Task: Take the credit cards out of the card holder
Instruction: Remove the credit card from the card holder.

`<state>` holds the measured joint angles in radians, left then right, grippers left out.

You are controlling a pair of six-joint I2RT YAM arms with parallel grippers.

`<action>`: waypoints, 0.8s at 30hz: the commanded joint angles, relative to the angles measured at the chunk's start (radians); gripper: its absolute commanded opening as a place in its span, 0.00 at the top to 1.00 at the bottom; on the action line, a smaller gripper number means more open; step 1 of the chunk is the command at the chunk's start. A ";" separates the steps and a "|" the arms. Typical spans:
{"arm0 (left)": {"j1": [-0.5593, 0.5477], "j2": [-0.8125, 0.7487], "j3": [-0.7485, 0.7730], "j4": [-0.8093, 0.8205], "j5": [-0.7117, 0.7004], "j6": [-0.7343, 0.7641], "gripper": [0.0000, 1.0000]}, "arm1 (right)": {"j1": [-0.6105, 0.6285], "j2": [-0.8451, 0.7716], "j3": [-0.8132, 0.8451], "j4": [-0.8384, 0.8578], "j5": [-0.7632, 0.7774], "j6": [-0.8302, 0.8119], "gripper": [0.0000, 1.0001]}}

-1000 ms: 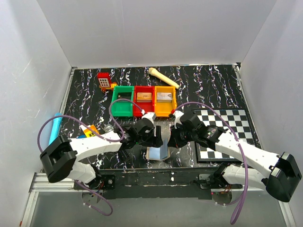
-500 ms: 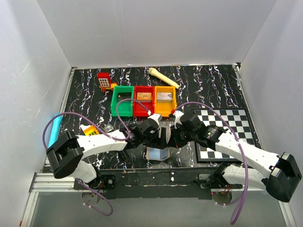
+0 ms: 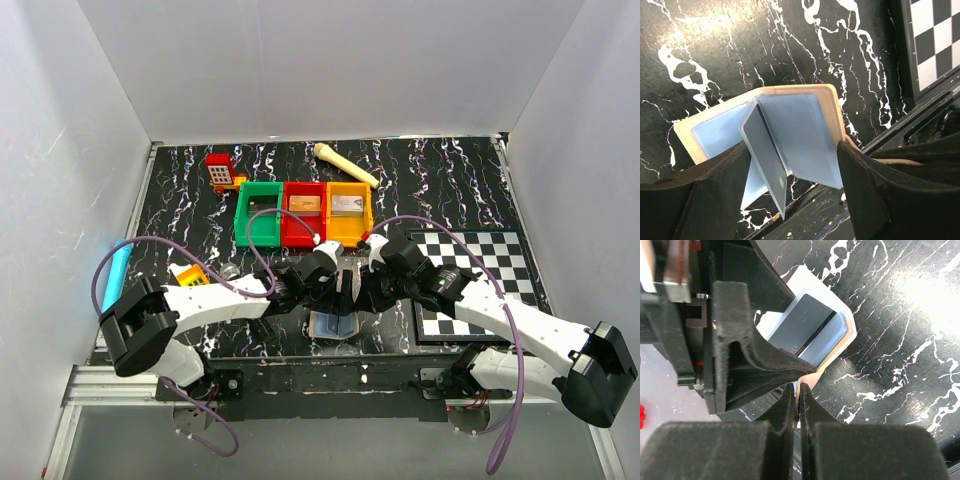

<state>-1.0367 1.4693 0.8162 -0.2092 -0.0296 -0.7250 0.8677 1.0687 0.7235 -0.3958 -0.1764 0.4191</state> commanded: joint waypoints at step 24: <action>-0.005 -0.093 -0.045 -0.027 -0.118 -0.028 0.51 | -0.004 -0.018 -0.001 0.002 0.026 -0.002 0.99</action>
<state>-1.0367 1.3300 0.7654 -0.2878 -0.2131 -0.7746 0.8677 1.0687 0.7235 -0.3958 -0.1707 0.4187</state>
